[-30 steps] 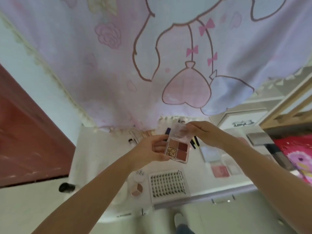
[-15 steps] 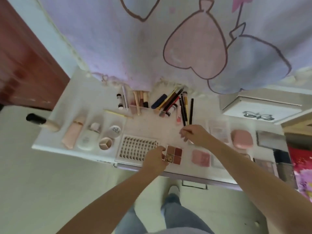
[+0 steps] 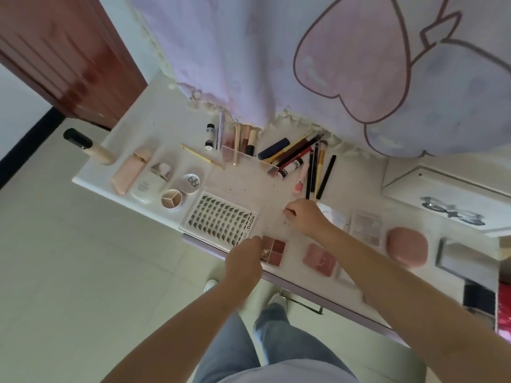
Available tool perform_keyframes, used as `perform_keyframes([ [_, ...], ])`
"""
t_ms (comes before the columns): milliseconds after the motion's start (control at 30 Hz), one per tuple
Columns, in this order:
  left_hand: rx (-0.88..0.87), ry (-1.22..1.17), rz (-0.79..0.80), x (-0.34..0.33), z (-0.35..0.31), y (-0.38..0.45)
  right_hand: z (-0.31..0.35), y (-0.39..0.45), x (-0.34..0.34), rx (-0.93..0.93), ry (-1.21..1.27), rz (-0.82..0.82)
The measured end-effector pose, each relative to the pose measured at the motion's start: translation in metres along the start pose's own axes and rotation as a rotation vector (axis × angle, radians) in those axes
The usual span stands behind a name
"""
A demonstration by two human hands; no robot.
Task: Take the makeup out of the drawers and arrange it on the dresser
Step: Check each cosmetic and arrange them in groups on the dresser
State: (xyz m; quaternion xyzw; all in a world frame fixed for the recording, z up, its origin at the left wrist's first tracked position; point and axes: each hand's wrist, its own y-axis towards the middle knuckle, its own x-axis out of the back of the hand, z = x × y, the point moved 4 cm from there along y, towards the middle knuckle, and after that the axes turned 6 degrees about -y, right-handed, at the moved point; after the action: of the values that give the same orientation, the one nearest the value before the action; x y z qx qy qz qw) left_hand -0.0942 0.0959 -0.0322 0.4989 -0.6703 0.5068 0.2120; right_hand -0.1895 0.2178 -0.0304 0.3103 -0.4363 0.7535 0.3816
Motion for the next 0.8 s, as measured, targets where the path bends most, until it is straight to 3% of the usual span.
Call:
perform_keyframes([
  [133,-0.065,0.103,-0.037,-0.002,0.004,0.0,-0.001,-0.007,0.0,-0.02,-0.044,-0.016],
  [300,-0.079,0.104,-0.045,-0.003,0.01,0.0,-0.014,-0.035,0.015,0.015,-0.125,-0.149],
  [500,-0.127,0.071,-0.057,-0.008,0.014,-0.011,-0.041,-0.092,-0.025,0.005,-0.416,0.041],
  [600,-0.184,0.06,-0.057,-0.007,0.011,-0.019,-0.045,-0.096,-0.036,-0.024,-0.478,0.018],
  [667,-0.21,0.031,-0.059,-0.005,0.008,-0.023,-0.045,-0.094,-0.037,-0.022,-0.413,-0.016],
  [800,-0.206,-0.265,-0.081,0.011,0.001,-0.027,-0.04,-0.098,-0.016,-0.012,0.034,-0.109],
])
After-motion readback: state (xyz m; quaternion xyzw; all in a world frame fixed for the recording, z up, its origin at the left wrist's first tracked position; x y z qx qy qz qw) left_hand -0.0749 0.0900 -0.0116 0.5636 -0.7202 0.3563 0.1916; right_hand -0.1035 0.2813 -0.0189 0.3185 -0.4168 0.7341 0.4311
